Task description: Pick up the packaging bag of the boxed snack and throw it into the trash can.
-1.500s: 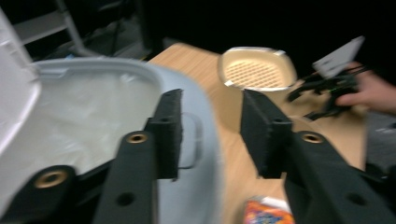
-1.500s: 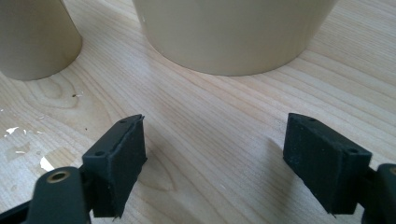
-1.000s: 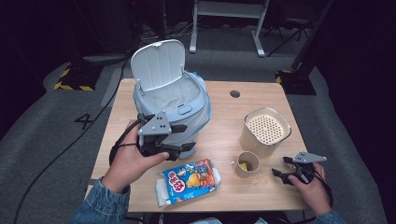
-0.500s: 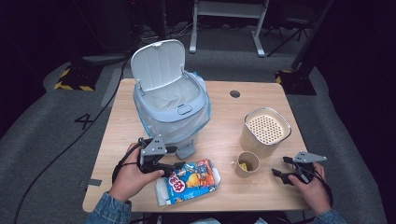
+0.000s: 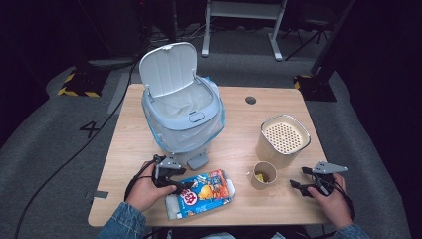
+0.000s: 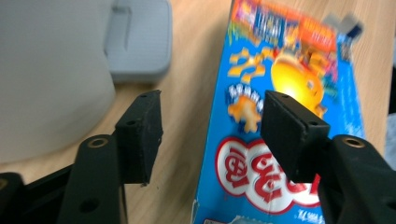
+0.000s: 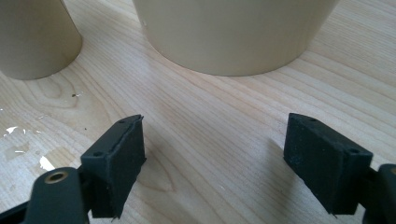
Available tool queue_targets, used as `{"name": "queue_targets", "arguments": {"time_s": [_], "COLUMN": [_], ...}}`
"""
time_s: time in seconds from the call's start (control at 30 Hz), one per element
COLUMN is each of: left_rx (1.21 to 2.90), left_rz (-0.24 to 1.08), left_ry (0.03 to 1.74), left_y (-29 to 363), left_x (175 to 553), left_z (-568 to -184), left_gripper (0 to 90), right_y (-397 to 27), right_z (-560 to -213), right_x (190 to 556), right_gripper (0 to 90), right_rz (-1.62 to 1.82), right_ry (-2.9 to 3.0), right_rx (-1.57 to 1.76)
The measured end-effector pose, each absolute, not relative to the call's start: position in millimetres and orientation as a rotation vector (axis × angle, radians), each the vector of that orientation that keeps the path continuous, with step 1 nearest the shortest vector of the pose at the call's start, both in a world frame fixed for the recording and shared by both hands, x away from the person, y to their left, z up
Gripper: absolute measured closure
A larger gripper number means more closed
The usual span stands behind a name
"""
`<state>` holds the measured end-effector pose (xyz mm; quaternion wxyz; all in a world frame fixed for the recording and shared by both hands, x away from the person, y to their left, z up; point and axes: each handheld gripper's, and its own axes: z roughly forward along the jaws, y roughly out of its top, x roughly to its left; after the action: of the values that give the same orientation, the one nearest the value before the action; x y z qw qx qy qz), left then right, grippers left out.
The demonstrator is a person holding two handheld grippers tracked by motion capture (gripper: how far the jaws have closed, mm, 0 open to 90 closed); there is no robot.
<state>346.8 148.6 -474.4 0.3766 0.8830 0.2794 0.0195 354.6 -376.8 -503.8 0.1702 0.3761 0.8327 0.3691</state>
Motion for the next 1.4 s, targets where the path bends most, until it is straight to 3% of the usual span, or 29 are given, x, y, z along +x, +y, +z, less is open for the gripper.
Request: {"name": "queue_targets", "arguments": {"time_s": [0.17, 0.4, 0.53, 1.4], "left_rx": [2.218, 2.238, 2.218, 1.981], "left_rz": [-0.075, -0.108, -0.116, 0.122], "left_ry": [0.721, 0.691, 0.690, 0.540], "left_y": [147, 149, 150, 157], "left_x": [349, 349, 348, 332], "left_z": [-484, -483, -476, -381], "left_gripper": [49.5, 78.0, 87.6, 89.1], "right_y": [-377, -377, -377, -377], "right_z": [-504, -504, -504, -504], "right_x": [355, 355, 355, 355], "right_gripper": [20.6, 20.6, 20.6, 20.6], "right_rz": [1.049, 1.049, 1.049, 1.048], "right_ry": [2.366, 2.366, 2.366, 2.366], "right_rx": [1.068, 1.069, 1.069, 1.069]}}
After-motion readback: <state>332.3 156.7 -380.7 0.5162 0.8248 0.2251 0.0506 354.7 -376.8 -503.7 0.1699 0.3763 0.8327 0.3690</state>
